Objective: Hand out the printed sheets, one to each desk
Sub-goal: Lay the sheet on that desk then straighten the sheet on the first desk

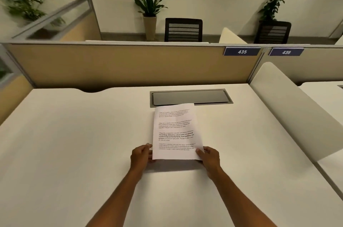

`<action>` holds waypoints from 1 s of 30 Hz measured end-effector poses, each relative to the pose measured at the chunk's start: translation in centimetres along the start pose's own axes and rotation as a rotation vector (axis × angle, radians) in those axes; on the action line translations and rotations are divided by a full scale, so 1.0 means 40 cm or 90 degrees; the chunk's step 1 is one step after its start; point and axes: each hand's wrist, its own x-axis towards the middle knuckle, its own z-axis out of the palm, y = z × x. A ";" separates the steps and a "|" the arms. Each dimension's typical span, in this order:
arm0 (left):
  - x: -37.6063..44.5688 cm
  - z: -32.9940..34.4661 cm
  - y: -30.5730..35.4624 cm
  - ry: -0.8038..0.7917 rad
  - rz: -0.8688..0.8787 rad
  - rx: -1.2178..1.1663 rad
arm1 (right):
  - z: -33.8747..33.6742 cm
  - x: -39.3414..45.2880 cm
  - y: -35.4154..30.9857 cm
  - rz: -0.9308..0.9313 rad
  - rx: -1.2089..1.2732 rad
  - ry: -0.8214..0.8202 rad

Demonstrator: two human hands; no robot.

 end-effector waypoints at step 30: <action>-0.050 -0.172 -0.080 0.053 0.141 0.497 | 0.088 -0.160 0.095 -0.167 -0.475 0.079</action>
